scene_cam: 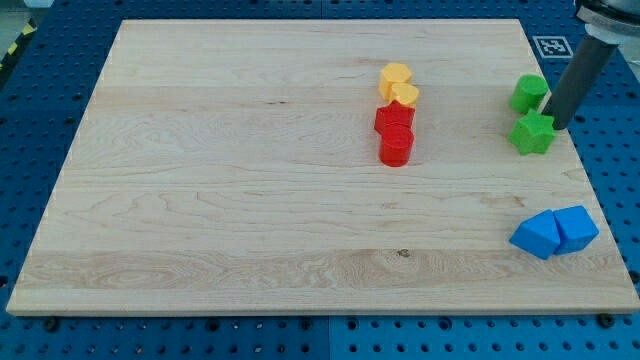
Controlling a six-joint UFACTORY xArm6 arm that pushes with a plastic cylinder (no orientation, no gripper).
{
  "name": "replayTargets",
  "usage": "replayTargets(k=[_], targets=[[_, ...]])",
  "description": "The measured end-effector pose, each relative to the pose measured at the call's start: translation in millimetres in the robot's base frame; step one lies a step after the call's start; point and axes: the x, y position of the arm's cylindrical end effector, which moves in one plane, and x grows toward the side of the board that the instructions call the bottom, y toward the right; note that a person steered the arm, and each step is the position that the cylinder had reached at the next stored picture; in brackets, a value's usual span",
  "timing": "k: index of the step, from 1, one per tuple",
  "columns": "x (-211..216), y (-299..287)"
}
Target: Push the green star to the left of blue triangle
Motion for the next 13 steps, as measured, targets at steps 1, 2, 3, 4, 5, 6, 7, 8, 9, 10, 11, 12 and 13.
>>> replayTargets(k=[1,2,3,4,5,6,7,8,9,10,11,12,13], targets=[[3,-6],[13,-21],[16,-35],[31,-49],[35,-54],[35,-54],[35,-61],[45,-62],[46,-78],[45,-105],[57,-114],[66,-114],[70,-112]])
